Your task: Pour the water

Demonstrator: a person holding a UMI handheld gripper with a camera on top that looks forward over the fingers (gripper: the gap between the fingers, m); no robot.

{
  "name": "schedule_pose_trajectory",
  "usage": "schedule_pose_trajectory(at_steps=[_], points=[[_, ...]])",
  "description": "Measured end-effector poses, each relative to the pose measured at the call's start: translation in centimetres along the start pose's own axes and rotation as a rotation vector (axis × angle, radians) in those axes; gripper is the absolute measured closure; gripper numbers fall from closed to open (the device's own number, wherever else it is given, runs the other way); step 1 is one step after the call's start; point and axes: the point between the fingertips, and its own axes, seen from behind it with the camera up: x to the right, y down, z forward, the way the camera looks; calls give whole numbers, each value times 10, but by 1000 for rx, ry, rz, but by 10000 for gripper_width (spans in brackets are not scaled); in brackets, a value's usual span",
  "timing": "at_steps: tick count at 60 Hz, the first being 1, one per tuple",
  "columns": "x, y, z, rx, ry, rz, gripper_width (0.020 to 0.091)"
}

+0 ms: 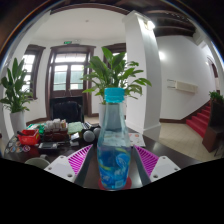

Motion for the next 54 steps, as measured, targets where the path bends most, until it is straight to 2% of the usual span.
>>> schedule_pose_trajectory(at_steps=[6, 7, 14, 15, 26, 33, 43, 47, 54], points=[[1, 7, -20, -28, 7, -1, 303], [-3, 13, -44, -33, 5, 0, 304], [-14, 23, -74, -73, -51, 20, 306], [-19, 26, -101, -76, -65, 22, 307], [-31, 5, -177, -89, -142, -27, 298], [-40, -13, -214, -83, -195, -62, 302], [-66, -42, -256, -37, -290, -38, 305], [-73, -51, -262, -7, -317, -31, 305], [-79, -54, -273, -6, -329, -47, 307]])
